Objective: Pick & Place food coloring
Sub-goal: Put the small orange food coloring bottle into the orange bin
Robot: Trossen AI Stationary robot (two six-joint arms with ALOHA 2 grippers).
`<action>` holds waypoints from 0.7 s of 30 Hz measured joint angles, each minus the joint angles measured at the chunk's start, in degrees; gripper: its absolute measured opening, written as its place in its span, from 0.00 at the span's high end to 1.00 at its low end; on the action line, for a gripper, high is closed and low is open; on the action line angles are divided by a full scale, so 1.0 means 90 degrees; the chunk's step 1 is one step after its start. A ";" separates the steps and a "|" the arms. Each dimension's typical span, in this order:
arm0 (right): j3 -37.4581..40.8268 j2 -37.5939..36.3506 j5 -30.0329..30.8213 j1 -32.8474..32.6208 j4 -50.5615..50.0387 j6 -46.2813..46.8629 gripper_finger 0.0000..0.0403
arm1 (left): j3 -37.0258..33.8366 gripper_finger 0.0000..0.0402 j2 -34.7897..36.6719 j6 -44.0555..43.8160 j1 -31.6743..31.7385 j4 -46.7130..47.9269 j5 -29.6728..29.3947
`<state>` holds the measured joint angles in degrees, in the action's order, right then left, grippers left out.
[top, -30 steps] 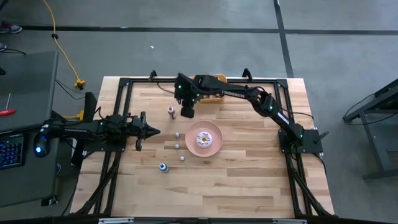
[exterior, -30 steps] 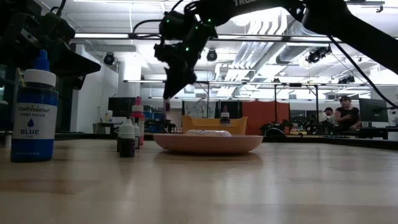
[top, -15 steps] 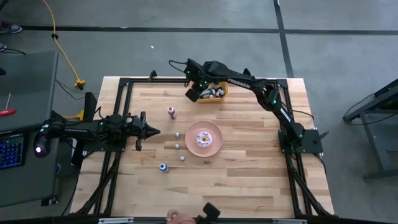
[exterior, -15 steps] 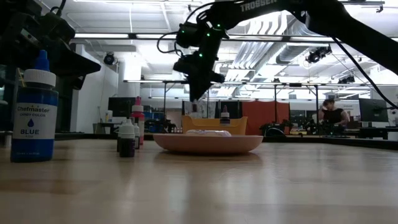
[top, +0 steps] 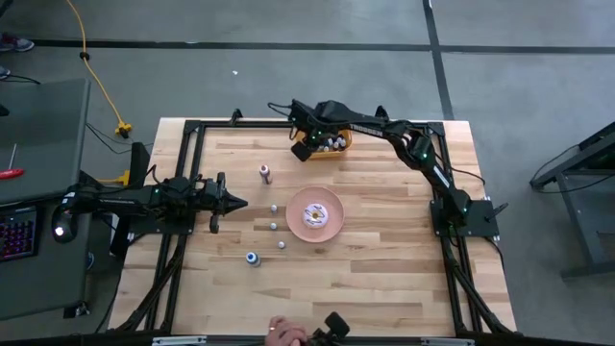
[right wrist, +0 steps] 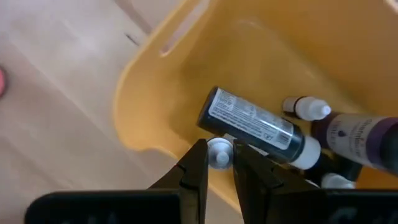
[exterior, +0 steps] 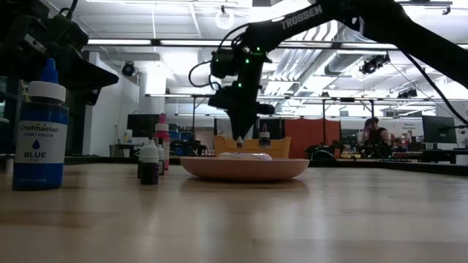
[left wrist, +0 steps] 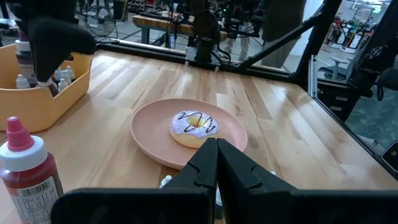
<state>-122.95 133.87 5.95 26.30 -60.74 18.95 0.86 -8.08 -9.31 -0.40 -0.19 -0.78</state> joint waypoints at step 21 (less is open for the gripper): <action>0.0856 -0.0032 0.0275 0.0008 0.0653 0.0395 0.84 | 0.0002 1.00 0.0000 0.0000 0.0000 0.0000 -0.0007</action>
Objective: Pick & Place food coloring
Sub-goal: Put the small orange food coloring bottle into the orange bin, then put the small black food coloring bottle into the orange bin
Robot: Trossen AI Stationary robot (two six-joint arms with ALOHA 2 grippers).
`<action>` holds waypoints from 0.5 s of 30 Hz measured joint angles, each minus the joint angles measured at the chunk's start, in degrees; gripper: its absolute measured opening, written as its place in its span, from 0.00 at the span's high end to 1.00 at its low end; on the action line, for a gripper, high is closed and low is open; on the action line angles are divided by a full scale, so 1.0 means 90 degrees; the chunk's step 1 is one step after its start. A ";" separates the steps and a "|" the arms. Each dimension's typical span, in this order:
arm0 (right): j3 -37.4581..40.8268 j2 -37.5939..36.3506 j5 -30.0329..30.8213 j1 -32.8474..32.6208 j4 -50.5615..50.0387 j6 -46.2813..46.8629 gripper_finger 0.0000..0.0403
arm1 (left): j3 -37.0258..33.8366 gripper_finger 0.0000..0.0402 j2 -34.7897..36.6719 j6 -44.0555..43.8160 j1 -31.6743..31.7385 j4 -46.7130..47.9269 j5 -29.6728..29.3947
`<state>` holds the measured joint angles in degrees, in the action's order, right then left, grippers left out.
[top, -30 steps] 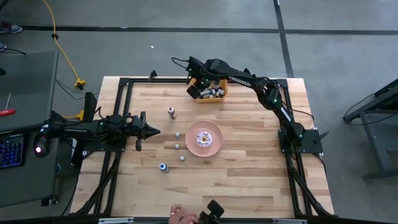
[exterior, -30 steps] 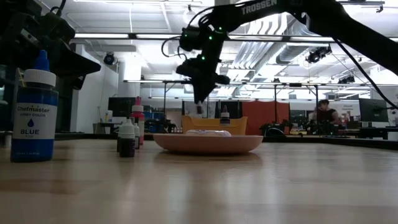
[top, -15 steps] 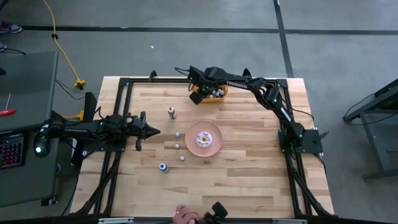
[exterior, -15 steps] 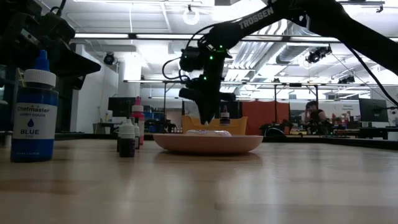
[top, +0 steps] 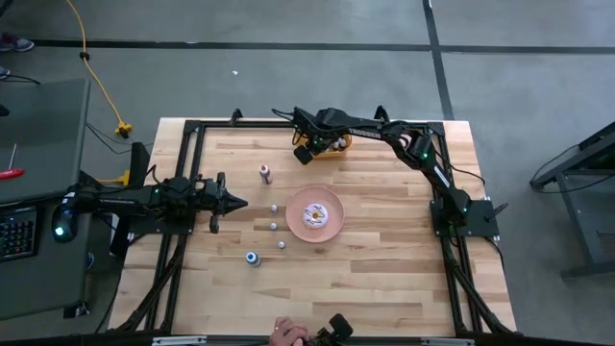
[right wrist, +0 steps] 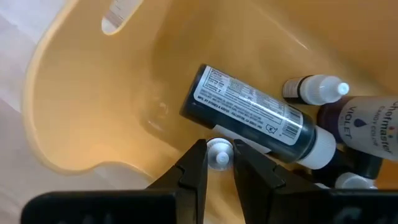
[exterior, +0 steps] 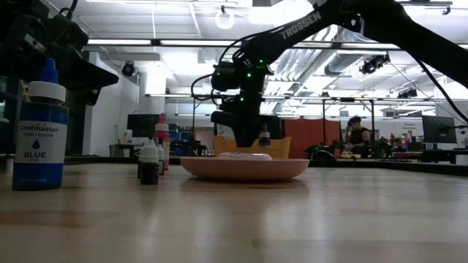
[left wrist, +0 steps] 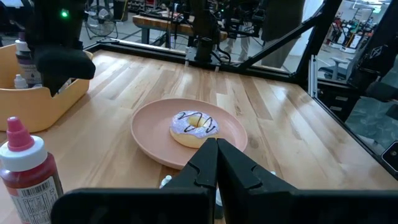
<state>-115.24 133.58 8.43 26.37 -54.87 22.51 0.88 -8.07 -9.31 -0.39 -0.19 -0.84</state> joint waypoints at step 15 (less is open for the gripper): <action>-0.0005 -0.0236 0.0140 0.0000 -0.0208 -0.0185 0.78 | -0.0002 1.00 0.0000 0.0001 -0.0001 -0.0002 0.0004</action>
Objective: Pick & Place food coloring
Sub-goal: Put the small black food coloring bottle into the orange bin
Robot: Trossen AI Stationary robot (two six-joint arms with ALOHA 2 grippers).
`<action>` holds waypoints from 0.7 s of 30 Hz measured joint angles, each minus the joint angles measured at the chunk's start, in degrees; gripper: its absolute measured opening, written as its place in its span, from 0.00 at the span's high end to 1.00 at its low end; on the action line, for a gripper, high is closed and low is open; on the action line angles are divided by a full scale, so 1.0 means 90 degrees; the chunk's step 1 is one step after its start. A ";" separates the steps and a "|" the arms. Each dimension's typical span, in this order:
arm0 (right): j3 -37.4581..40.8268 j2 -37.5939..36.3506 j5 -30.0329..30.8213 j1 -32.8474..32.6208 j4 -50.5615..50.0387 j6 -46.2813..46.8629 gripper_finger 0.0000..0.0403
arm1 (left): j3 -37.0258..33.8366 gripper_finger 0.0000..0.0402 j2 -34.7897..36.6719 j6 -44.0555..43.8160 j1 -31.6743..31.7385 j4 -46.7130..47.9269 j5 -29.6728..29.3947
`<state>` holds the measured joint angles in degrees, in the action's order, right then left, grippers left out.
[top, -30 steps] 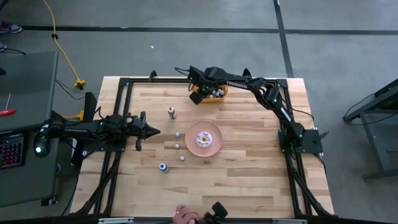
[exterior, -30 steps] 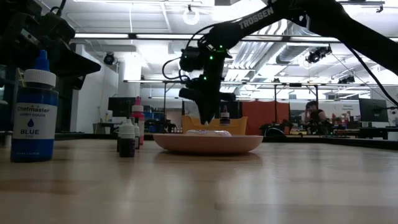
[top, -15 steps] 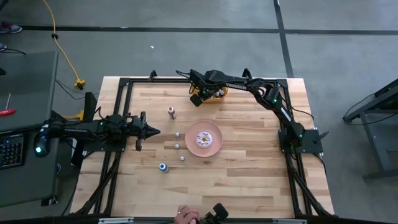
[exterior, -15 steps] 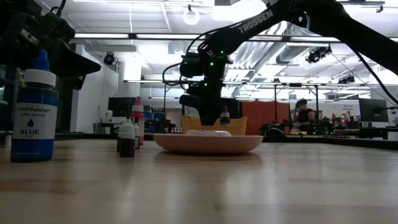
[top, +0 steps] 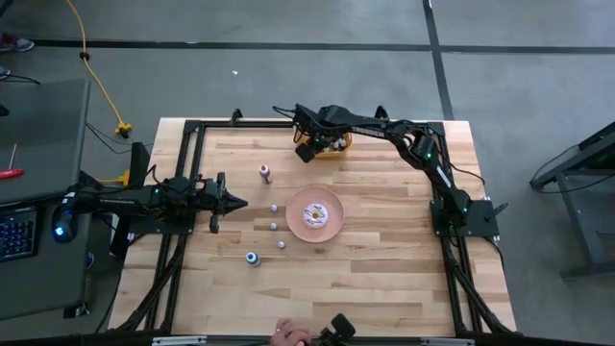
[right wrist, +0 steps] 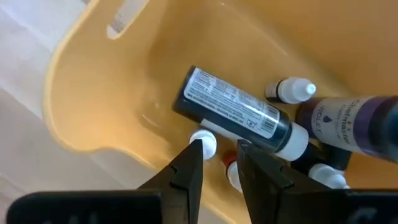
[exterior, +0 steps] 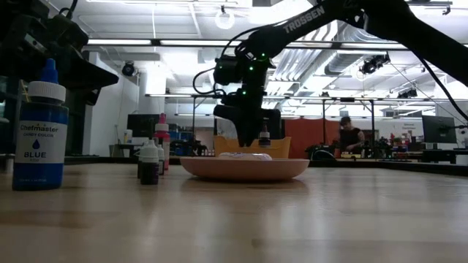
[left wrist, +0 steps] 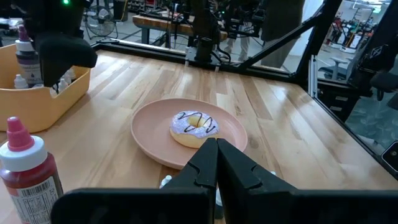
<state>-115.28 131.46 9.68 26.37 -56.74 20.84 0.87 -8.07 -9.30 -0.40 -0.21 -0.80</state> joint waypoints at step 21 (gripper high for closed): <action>-0.0005 -0.1312 -0.1681 -0.0578 0.0912 -0.1833 0.77 | 0.0000 1.00 0.0001 -0.0001 0.0000 0.0002 0.0008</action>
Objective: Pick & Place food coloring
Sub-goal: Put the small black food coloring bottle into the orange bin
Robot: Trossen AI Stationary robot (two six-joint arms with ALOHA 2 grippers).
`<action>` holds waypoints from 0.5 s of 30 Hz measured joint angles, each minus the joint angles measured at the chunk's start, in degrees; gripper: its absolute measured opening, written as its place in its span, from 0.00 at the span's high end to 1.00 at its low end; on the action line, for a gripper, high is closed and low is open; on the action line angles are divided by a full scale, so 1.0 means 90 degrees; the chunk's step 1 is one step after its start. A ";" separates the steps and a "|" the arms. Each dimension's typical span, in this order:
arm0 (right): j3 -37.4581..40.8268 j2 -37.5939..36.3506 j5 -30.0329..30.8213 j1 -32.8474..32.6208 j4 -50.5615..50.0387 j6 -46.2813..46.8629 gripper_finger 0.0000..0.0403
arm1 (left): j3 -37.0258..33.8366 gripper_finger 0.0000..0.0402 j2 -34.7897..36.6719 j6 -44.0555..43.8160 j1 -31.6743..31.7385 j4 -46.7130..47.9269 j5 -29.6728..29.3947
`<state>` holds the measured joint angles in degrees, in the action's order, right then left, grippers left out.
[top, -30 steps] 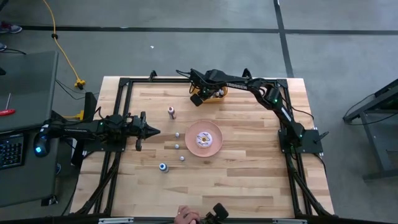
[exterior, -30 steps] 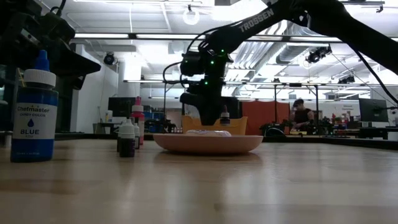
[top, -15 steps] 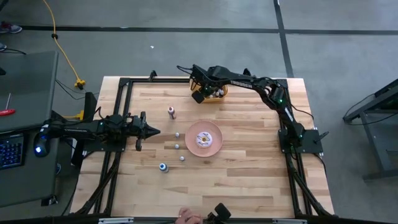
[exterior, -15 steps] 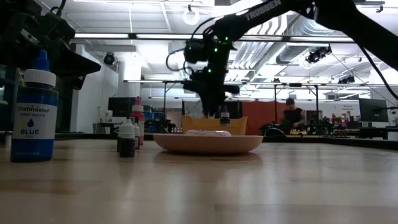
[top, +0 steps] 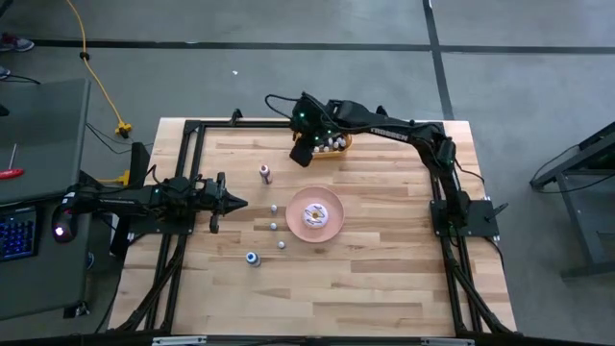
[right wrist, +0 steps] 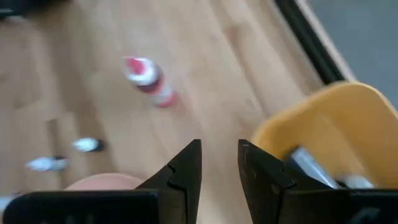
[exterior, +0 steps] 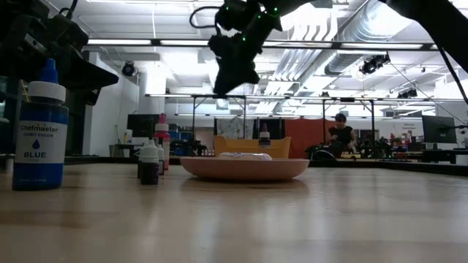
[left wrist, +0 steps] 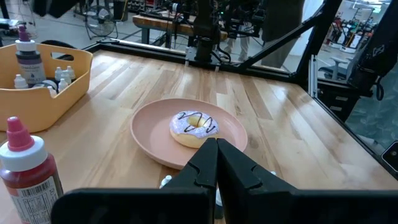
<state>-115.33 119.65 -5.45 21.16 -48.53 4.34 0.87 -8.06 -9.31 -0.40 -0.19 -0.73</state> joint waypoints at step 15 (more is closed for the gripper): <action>-0.0238 -0.0058 -0.1338 -0.1130 0.0178 -0.0966 0.77 | 0.0000 1.00 -0.0001 0.0001 0.0000 0.0000 0.0005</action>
<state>-117.47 119.13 -17.50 11.00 -46.93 -4.36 0.87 -8.08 -9.30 -0.40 -0.19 -0.69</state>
